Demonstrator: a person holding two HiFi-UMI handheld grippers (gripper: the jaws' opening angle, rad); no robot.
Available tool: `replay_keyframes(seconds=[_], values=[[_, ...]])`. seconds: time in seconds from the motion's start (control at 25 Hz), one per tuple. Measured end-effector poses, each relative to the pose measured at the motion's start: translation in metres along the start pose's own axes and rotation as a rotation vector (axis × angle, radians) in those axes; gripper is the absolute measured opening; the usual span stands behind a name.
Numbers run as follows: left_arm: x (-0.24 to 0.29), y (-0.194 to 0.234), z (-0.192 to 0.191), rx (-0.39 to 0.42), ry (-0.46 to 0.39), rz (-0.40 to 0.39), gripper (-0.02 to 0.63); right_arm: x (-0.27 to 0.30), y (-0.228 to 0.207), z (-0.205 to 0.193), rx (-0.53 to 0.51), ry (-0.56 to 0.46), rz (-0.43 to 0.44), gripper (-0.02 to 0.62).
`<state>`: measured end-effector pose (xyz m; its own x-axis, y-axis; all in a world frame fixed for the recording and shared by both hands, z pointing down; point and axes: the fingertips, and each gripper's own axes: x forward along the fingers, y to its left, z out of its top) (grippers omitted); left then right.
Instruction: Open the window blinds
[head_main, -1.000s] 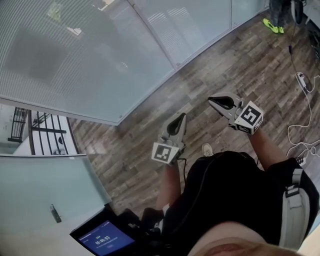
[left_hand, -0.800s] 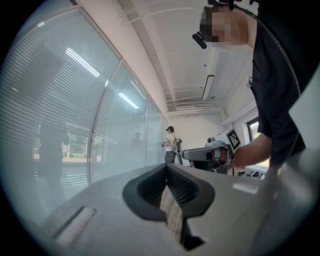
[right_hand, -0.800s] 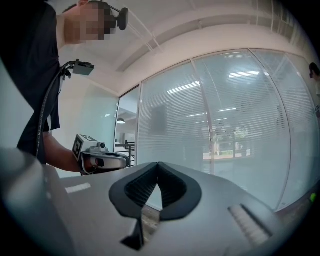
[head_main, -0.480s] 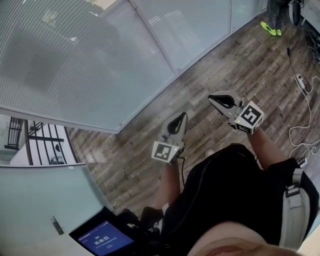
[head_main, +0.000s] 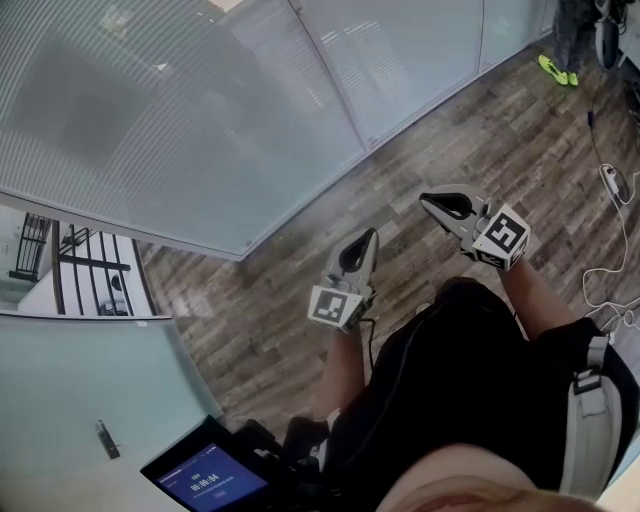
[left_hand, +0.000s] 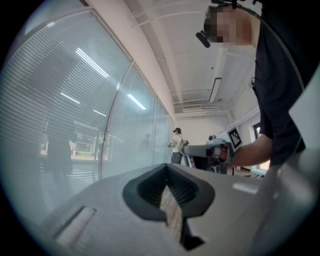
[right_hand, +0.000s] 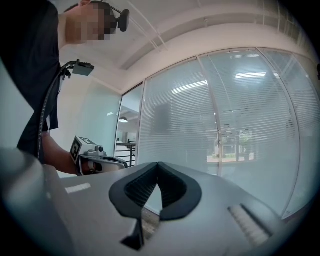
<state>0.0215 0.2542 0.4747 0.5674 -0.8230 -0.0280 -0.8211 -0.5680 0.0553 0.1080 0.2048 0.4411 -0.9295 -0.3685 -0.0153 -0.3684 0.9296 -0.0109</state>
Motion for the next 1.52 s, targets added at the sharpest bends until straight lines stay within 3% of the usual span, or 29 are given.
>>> replay_keyframes(seconds=[0.44, 0.64, 1.52], values=[[-0.005, 0.012, -0.014, -0.040, -0.001, 0.051, 0.003, 0.008, -0.006, -0.010, -0.010, 0.022, 0.021, 0.006], [0.019, 0.042, -0.014, -0.045, 0.026, 0.071, 0.003, 0.037, -0.048, -0.012, 0.044, 0.015, 0.020, 0.006], [0.155, 0.137, 0.015, 0.051, 0.065, 0.129, 0.003, 0.109, -0.202, -0.002, 0.047, -0.033, 0.146, 0.006]])
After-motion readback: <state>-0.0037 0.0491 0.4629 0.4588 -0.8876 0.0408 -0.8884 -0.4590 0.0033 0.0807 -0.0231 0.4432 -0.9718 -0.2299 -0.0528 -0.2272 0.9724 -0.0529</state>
